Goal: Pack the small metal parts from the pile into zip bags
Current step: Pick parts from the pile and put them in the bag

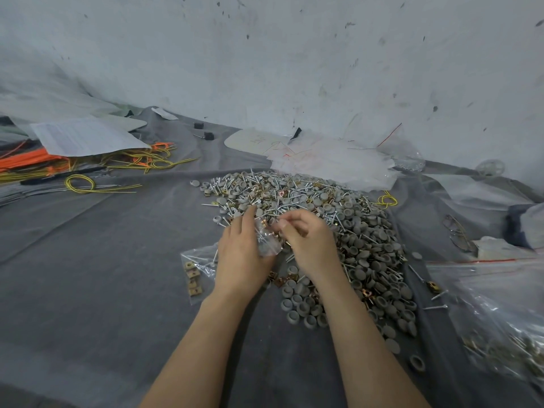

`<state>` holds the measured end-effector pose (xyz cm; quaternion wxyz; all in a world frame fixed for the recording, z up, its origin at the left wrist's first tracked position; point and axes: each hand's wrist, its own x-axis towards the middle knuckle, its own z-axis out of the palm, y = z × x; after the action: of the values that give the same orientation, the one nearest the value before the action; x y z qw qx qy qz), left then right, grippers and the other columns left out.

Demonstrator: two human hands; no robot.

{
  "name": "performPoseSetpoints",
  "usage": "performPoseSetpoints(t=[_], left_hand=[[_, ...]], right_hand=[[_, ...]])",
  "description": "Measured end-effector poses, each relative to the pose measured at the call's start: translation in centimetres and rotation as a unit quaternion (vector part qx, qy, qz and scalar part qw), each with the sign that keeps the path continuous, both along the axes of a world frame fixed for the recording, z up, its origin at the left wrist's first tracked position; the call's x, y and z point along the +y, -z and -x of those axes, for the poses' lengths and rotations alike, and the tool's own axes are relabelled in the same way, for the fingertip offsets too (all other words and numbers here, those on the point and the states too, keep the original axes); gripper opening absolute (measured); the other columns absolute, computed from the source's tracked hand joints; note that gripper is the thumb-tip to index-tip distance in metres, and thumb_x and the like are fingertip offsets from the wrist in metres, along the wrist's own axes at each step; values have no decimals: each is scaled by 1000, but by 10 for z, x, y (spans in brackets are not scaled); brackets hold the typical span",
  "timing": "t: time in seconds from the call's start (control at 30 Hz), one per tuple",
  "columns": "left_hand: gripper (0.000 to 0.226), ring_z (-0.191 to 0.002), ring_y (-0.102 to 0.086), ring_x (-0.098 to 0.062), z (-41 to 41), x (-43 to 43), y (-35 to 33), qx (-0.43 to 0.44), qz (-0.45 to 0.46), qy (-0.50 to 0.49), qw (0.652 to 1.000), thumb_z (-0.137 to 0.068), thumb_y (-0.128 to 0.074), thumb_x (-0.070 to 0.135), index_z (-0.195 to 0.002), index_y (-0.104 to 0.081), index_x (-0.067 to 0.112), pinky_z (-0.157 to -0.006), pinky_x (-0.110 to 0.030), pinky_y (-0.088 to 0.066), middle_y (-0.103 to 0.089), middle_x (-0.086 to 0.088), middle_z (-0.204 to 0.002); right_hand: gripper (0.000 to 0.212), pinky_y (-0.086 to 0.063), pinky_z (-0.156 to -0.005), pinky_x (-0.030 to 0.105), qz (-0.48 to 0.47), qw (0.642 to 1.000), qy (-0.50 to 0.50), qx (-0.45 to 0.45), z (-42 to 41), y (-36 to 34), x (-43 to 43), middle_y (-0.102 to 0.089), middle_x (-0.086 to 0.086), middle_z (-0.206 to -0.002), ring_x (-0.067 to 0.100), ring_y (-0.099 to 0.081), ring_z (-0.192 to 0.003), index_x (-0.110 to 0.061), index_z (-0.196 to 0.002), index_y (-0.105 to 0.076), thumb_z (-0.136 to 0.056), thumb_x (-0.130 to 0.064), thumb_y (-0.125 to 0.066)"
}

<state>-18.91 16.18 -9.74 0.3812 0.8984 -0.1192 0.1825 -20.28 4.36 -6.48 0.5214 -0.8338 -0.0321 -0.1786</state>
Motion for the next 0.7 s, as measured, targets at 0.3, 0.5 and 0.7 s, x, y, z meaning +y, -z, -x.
performPoseSetpoints(t=[0.3,0.5,0.7], left_hand=[[90,-132,-33,-22,0,0,0,3,8,0,1000,-74,-71,14,-150,-21,15,-109,-35,-28,-38,-5,-144],[91,-132,-33,-21,0,0,1,4,9,-3,1000,-75,-71,14,-150,-20,17,-109,-33,-26,-38,-3,-144],[90,-131,-34,-22,1,0,1,-1,5,-4,1000,-75,-72,15,-150,-21,16,-108,-33,-27,-39,-5,-143]], right_hand=[[25,-29,-105,47,392,895,82,196,3,8,-16,-41,5,-130,32,-33,-127,-34,-115,-63,-91,-27,-59],[22,-31,-102,45,385,903,129,143,1,15,-8,-45,4,-128,28,-36,-124,-25,-115,-59,-93,-23,-57],[21,-29,-104,49,406,893,106,162,0,16,-10,-42,5,-130,30,-32,-126,-21,-115,-56,-94,-22,-55]])
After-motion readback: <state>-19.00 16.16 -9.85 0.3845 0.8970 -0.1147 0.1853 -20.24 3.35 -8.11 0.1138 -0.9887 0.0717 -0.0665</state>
